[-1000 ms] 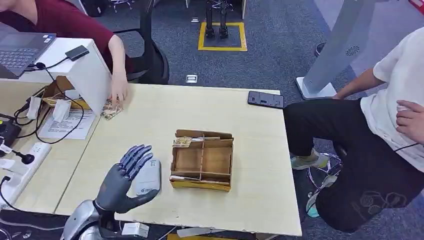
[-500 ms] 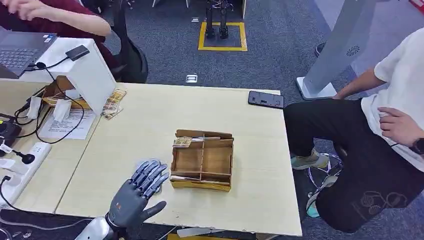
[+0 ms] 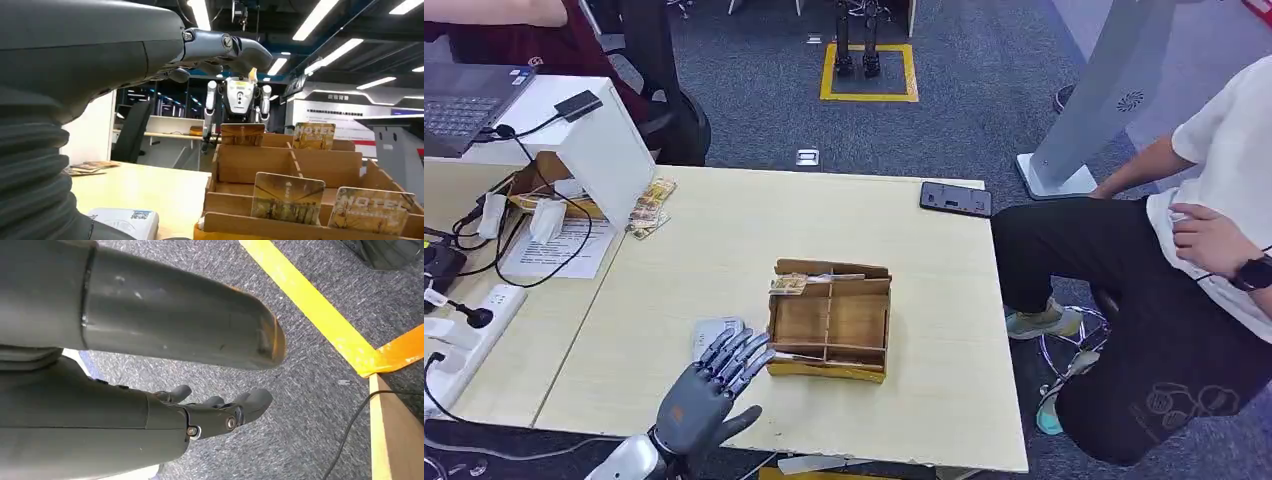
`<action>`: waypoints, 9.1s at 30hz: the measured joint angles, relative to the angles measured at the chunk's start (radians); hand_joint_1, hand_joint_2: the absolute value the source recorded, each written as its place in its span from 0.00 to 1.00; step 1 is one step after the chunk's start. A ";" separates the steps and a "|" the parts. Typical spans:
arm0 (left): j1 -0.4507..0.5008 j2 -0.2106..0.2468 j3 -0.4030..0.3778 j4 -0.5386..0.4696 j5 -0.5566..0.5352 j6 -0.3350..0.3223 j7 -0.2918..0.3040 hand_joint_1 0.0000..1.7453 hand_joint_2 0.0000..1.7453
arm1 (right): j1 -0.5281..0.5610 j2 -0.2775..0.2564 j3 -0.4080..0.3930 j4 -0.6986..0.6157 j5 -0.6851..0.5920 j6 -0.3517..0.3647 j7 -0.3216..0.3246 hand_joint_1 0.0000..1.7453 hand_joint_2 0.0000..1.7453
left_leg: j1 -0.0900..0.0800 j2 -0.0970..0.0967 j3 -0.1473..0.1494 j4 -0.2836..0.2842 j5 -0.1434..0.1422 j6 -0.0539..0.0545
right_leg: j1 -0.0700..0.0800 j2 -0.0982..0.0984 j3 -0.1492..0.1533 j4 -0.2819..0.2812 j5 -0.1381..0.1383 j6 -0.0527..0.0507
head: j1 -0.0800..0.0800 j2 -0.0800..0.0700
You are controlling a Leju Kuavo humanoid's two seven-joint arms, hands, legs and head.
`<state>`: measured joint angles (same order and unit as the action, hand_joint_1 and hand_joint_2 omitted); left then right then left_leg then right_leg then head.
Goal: Pass the card to the sensor for recognition and then transmit it.
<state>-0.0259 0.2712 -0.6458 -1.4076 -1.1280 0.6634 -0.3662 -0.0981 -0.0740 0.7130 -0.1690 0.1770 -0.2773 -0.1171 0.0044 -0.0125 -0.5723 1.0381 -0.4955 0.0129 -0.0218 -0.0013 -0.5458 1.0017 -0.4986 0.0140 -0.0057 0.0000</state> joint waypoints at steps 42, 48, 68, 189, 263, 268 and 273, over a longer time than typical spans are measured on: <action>-0.162 -0.082 -0.128 0.172 0.002 -0.090 0.079 0.00 1.00 | -0.019 0.005 0.000 -0.016 0.056 0.019 0.009 0.00 0.00 | 0.000 0.000 0.000 0.000 0.000 0.000 | 0.000 0.000 0.000 0.000 0.000 0.000 | 0.000 0.000; -0.169 -0.082 -0.128 0.192 -0.018 -0.087 0.099 0.00 1.00 | -0.019 0.006 0.000 -0.016 0.064 0.018 0.008 0.00 0.00 | 0.000 0.000 0.000 0.000 0.000 0.000 | 0.000 0.000 0.000 0.000 0.000 0.000 | 0.000 0.000; -0.169 -0.105 -0.128 0.205 0.065 -0.105 0.055 0.00 1.00 | -0.018 0.006 0.000 -0.016 0.072 0.017 0.001 0.00 0.00 | 0.000 0.000 0.000 0.000 0.000 0.000 | 0.000 0.000 0.000 0.000 0.000 0.000 | 0.000 0.000; -0.221 -0.182 -0.074 0.304 0.247 -0.129 -0.006 1.00 1.00 | -0.017 0.007 -0.035 -0.016 0.134 0.019 -0.010 0.00 0.00 | 0.000 0.000 0.000 0.000 0.000 0.000 | 0.000 0.000 0.000 0.000 0.000 0.000 | 0.000 0.000; -0.180 -0.077 0.124 0.208 0.320 -0.146 -0.038 1.00 1.00 | -0.005 0.007 -0.085 -0.016 0.151 0.017 -0.008 0.00 0.00 | 0.000 0.000 0.000 0.000 0.000 0.000 | 0.000 0.000 0.000 0.000 0.000 0.000 | 0.000 0.000; -0.166 -0.070 0.162 0.180 0.369 -0.148 -0.053 1.00 1.00 | -0.003 0.007 -0.087 -0.016 0.151 0.015 -0.008 0.00 0.00 | 0.000 0.000 0.000 0.000 0.000 0.000 | 0.000 0.000 0.000 0.000 0.000 0.000 | 0.000 0.000; -0.162 -0.066 0.198 0.152 0.383 -0.149 -0.059 1.00 1.00 | -0.001 0.007 -0.089 -0.016 0.151 0.011 -0.007 0.00 0.00 | 0.000 0.000 0.000 0.000 0.000 0.000 | 0.000 0.000 0.000 0.000 0.000 0.000 | 0.000 0.000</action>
<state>-0.1878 0.2048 -0.4483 -1.2558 -0.7454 0.5142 -0.4250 -0.0987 -0.0671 0.6241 -0.1854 0.3277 -0.2667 -0.1244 0.0045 -0.0128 -0.5724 1.0381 -0.4952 0.0128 -0.0217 -0.0015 -0.5458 1.0021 -0.4982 0.0137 -0.0061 0.0000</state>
